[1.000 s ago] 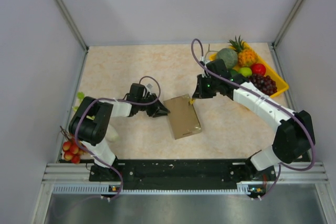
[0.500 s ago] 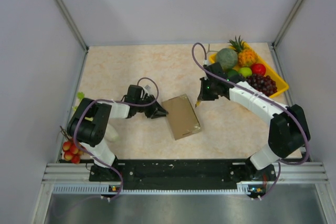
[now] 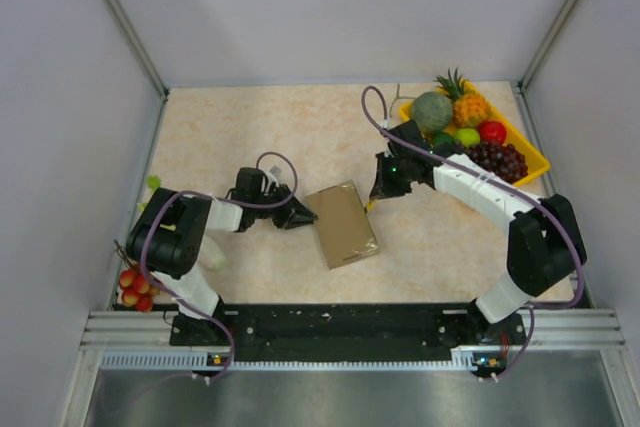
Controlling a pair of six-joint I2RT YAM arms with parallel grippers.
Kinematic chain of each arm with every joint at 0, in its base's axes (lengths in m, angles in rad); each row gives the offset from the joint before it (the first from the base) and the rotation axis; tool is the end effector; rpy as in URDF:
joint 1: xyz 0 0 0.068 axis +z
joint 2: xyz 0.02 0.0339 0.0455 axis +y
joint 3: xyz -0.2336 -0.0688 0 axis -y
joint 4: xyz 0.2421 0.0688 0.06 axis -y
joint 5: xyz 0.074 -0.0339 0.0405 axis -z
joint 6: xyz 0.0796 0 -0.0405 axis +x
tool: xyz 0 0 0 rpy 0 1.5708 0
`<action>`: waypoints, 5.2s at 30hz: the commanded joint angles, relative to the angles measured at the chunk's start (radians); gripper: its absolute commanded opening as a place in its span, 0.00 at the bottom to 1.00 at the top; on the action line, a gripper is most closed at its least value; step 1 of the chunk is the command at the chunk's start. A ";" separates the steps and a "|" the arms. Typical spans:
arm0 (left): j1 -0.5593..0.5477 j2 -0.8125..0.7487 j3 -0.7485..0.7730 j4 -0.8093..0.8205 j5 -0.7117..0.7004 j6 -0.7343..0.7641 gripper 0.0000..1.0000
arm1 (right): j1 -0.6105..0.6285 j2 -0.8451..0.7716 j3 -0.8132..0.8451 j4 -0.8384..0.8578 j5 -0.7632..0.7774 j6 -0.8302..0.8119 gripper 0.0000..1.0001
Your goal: Unpack the express box
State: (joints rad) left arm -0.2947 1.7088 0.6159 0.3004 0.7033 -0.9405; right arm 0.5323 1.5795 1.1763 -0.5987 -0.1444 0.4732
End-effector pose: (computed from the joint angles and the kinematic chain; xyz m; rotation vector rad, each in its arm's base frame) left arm 0.2830 -0.1397 0.0616 -0.4469 2.5489 -1.3731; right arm 0.2962 0.1878 0.1786 -0.1348 2.6563 0.5431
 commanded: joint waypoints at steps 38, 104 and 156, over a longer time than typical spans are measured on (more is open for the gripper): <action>0.051 -0.054 -0.122 -0.125 -0.176 -0.020 0.01 | 0.146 -0.101 0.141 0.002 -0.179 0.062 0.00; 0.039 -0.561 0.166 -0.542 -0.108 0.328 0.71 | 0.235 -0.111 0.231 0.000 0.126 -0.030 0.00; -0.322 -0.173 0.654 -0.986 -0.291 0.798 0.37 | 0.038 -0.340 -0.023 -0.009 0.269 0.042 0.00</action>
State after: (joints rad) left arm -0.5900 1.5616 1.2270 -0.7235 0.3031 -0.2993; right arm 0.6212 1.3029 1.1667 -0.6319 0.1123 0.5179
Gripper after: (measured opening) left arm 0.390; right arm 0.084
